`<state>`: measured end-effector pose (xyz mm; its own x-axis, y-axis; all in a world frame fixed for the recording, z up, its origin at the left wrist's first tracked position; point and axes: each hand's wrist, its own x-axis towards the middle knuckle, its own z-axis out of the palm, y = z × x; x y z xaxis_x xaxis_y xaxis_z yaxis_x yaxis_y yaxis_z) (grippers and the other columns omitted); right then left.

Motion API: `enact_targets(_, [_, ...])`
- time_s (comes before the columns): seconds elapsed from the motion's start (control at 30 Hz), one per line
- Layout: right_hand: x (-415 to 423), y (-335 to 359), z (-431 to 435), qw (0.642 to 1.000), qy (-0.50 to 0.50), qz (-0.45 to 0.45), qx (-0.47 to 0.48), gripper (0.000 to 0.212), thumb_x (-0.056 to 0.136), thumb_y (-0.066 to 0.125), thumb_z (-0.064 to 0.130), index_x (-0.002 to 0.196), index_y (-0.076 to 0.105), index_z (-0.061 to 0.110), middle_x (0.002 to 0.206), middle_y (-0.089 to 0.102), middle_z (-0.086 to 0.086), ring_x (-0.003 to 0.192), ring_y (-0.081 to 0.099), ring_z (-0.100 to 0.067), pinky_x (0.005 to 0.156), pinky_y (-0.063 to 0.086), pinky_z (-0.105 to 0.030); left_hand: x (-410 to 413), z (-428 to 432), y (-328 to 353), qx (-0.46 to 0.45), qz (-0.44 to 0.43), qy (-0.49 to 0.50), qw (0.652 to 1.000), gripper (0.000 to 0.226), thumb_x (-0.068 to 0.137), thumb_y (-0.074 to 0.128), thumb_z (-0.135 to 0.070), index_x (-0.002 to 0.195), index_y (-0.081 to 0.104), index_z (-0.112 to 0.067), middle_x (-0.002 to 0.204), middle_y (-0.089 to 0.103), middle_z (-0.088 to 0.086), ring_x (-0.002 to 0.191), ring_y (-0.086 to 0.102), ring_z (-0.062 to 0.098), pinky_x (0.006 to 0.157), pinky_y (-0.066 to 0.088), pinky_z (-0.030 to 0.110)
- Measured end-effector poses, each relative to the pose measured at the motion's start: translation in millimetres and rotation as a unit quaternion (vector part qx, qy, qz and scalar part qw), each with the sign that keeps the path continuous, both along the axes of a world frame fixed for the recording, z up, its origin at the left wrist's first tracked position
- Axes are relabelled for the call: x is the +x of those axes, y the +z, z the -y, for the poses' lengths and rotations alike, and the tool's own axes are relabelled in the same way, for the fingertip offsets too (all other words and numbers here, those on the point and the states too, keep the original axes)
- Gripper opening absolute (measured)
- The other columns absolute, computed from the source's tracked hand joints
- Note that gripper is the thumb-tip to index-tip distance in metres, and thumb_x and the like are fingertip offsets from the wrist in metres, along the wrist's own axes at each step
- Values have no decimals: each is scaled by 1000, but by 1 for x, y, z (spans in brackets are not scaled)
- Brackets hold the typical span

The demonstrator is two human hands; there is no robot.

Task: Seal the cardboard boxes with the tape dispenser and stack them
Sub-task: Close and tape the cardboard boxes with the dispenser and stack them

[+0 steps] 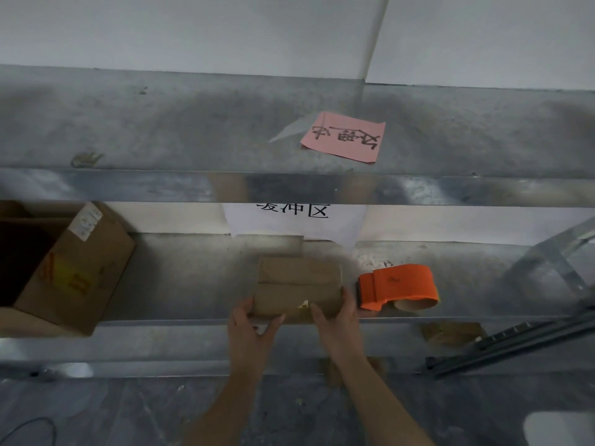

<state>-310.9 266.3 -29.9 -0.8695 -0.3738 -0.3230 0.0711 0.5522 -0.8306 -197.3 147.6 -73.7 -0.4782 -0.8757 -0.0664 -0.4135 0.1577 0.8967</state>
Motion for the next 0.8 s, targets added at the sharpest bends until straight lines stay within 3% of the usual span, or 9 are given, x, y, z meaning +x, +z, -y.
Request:
enact_targets(0.1, [-11,7,-3,996,-46,-62,38,92,83,73,36,151,16,16,153,27,-11,137,34,-33,109,35,-44,9,-11,11,-20,-12,11,1000,44,75,67,-61,99,55,-26,93,60,-4,83,59,17,72,51,39])
enact_targets(0.17, [-13,10,-8,990,-95,-95,53,93,80,76,37,149,18,13,148,29,-14,131,39,-37,106,39,-50,9,6,20,-38,-35,20,998,48,82,48,-70,96,55,-25,90,61,-4,81,59,15,74,49,38])
enact_targets(0.27, [5,8,-18,984,-138,-109,19,90,77,81,28,144,27,4,137,38,-19,124,43,-37,103,40,-45,-8,56,29,-8,-31,-54,998,52,86,58,-53,127,48,-23,127,49,-8,114,50,14,98,42,35])
enact_targets(0.33, [20,13,-15,993,-113,-32,-30,90,77,81,25,145,26,8,137,43,-12,119,51,-30,100,45,-41,-26,82,32,48,-15,-184,982,60,88,64,-38,141,37,-28,141,35,-15,132,33,5,108,29,28])
enact_targets(0.47, [15,-3,8,994,-36,66,-82,106,66,79,36,149,12,36,141,45,2,113,61,-27,91,53,-54,-30,96,28,96,27,-315,944,57,76,65,-62,126,38,-54,144,39,-5,135,36,13,113,30,34])
enact_targets(0.57, [1,-1,11,993,9,81,-89,92,66,77,21,141,27,40,125,58,4,110,61,-24,90,55,-49,-9,81,21,55,20,-266,962,51,82,72,-42,121,41,-55,126,52,6,112,56,19,99,47,40])
enact_targets(0.67, [-10,12,6,975,14,184,-128,86,82,70,-5,149,22,23,119,50,3,103,55,-13,74,54,-19,5,52,16,-16,0,-210,978,58,75,79,-36,124,47,-38,95,56,5,81,60,20,75,55,39])
enact_targets(0.73, [-17,10,-4,979,20,181,-96,80,85,70,1,149,27,17,130,49,-5,106,55,-17,80,50,-22,1,38,16,-37,9,-170,985,66,70,80,-41,126,48,-25,97,54,4,82,56,19,73,52,33])
enact_targets(0.8, [-26,18,-19,997,46,59,-5,66,85,69,6,143,39,17,123,54,-1,108,56,-18,80,47,-23,-9,33,22,22,2,-160,987,77,70,82,-36,133,40,-19,124,44,0,106,50,14,88,49,29])
